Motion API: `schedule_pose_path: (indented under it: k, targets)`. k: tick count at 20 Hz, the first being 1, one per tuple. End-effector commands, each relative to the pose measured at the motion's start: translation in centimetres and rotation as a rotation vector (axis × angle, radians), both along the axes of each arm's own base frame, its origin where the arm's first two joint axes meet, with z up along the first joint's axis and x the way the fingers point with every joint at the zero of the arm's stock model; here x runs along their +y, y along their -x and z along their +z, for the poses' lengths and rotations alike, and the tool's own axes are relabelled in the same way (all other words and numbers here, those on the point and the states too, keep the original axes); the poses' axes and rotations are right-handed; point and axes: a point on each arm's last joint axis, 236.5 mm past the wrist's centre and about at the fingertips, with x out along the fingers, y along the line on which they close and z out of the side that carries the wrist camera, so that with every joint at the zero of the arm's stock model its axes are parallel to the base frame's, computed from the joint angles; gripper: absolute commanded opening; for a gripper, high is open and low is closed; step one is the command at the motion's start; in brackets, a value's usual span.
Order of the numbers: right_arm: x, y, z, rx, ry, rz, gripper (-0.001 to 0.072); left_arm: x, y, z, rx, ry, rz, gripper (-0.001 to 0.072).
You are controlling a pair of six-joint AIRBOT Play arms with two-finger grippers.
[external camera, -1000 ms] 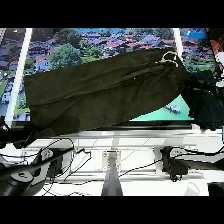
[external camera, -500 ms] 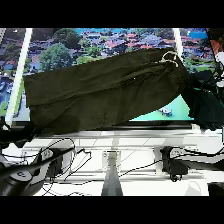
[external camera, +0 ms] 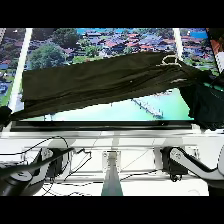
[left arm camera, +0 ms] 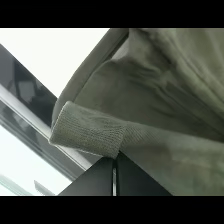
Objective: Fold the clothes and pants, and hang the long-sleeved shirts on hangers.
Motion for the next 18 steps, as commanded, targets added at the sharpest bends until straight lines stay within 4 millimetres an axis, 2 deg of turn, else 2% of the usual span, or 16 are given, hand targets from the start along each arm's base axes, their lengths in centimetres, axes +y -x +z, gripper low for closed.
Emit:
schedule_pose_path:
  k: [1, 3, 5, 7, 9, 11, 15, 18]
  targets:
    - [0.3, 5.1, 1.8, 0.11, 0.098, 0.014, 0.0033, 0.9, -0.8, 1.7, -0.036, -0.036, 0.001, 0.0022]
    - [0.4, 7.9, 3.2, 0.142, 0.133, -0.015, 0.0033, 1.1, -1.0, 1.9, -0.046, -0.043, 0.005, 0.0021]
    - [1.7, 10.0, 4.2, 0.163, 0.119, -0.01, 0.0034, 1.6, -1.9, 2.4, -0.06, -0.091, -0.01, 0.0017]
    - [1.9, 10.3, 5.6, 0.119, 0.11, -0.052, 0.0034, 2.2, -3.3, 3.3, -0.051, -0.166, -0.061, 0.0015]
    - [0.7, 8.0, 6.6, 0.016, 0.087, -0.137, 0.0034, 3.5, -5.5, 4.1, -0.041, -0.229, -0.085, 0.0014]
    - [0.0, 5.0, 6.5, -0.066, 0.035, -0.173, 0.0034, 3.8, -9.2, 4.4, -0.055, -0.213, -0.109, 0.0014]
    - [0.9, -1.2, 3.8, -0.07, -0.074, -0.147, 0.0034, 2.7, -17.5, 2.5, -0.058, -0.15, -0.19, 0.0015]
    - [-0.2, -7.4, 2.8, -0.108, -0.134, -0.206, 0.0034, 2.3, -24.2, 1.9, -0.119, -0.159, -0.198, 0.0016]
